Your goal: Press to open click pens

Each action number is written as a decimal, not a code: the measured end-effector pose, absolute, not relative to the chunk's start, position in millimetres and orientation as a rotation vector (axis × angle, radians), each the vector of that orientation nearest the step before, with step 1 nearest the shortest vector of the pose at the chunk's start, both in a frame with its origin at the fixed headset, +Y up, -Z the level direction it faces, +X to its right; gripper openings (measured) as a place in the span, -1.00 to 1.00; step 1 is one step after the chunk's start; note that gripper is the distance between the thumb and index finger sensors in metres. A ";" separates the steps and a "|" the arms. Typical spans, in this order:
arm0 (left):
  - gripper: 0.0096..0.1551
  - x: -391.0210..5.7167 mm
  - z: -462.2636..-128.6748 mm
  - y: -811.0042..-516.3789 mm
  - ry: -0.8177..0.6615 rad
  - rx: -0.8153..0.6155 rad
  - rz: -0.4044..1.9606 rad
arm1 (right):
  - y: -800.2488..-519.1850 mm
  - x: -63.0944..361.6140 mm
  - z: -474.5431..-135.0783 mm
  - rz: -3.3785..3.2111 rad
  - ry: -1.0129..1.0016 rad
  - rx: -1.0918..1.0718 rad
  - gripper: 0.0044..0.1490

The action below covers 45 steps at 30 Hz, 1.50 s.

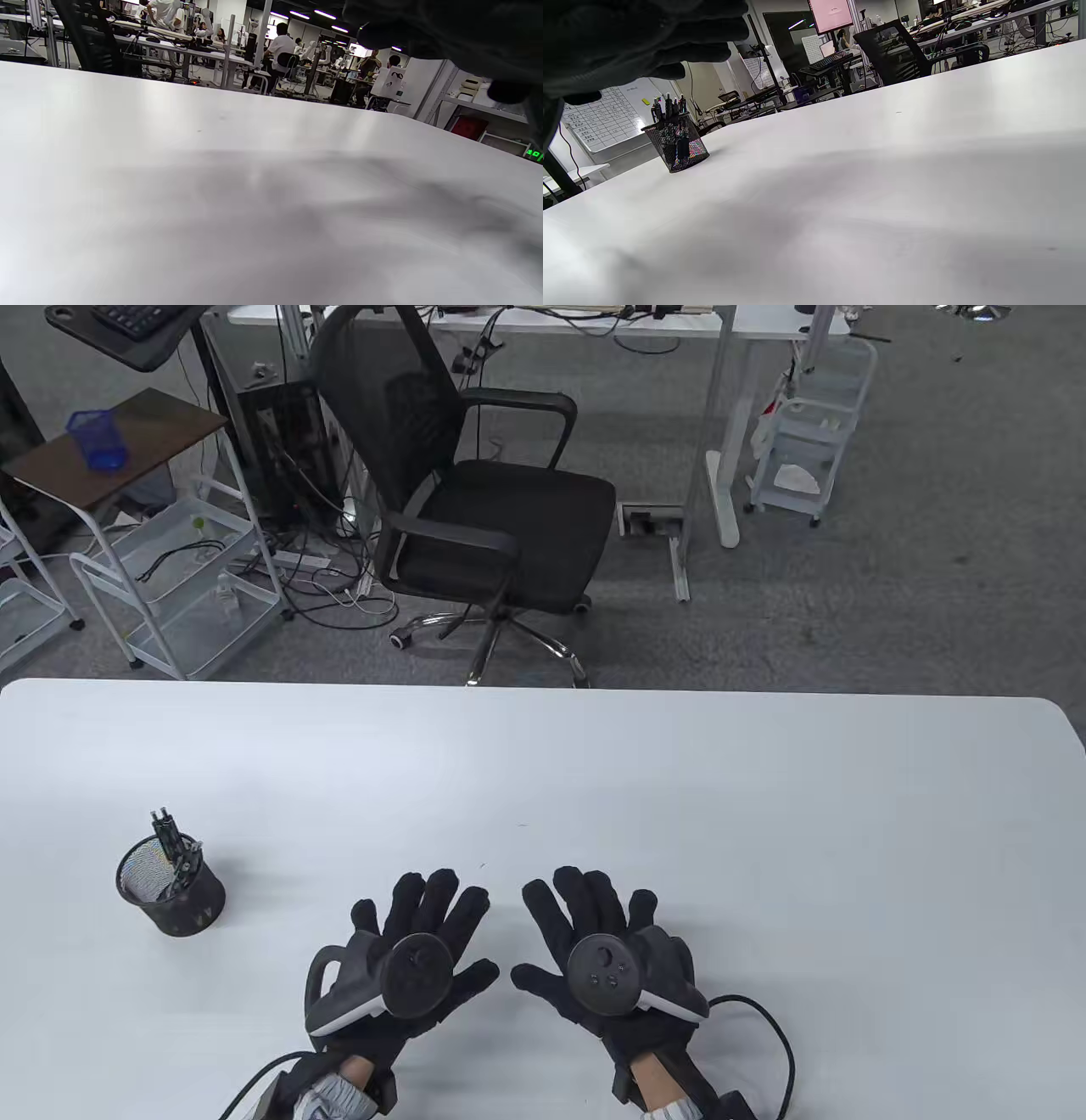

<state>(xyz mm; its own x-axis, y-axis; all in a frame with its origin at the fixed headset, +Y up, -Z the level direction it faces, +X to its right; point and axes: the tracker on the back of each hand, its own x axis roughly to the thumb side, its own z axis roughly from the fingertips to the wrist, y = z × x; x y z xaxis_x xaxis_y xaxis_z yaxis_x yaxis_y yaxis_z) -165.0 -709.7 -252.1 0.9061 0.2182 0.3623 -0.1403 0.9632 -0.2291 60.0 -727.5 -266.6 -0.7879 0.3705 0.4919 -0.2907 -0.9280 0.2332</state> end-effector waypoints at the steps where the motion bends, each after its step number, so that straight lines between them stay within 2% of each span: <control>1: -0.13 -164.9 -252.1 -709.8 -0.395 -0.201 0.187 | -727.4 60.0 -266.6 2.670 0.206 0.777 0.06; 9: -0.13 -165.4 -252.3 -710.0 -0.386 -0.199 0.185 | -727.5 59.9 -266.4 2.670 0.206 0.777 0.06; 14: -0.08 -175.5 -254.4 -705.3 -0.297 -0.123 0.066 | -727.3 60.3 -266.6 2.669 0.200 0.776 0.06; 21: 0.02 -225.9 -265.5 -695.4 -0.082 0.018 0.117 | -725.1 63.2 -268.0 2.653 0.191 0.760 0.06; 29: 0.00 -311.6 -266.7 -686.1 0.209 0.272 0.213 | -724.8 62.9 -267.8 2.655 0.191 0.766 0.05; 35: -0.12 -365.2 -270.2 -702.4 0.335 0.265 0.164 | -724.4 63.4 -268.1 2.662 0.181 0.758 0.06; 38: -0.20 -385.3 -272.9 -714.0 0.357 0.240 0.226 | -725.6 62.7 -268.4 2.668 0.186 0.756 0.06; 45: -0.32 -400.5 -278.6 -729.4 0.394 0.226 0.250 | -728.7 60.2 -268.4 2.685 0.204 0.763 0.06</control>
<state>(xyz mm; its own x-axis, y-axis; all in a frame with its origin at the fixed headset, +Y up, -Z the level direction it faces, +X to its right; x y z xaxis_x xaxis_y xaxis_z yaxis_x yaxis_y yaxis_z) -400.5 -729.4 -278.6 0.8933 0.2828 -0.3493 -0.1958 0.9445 0.2638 60.2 -728.7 -268.4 -0.7974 0.3615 0.4832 -0.2845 -0.9313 0.2273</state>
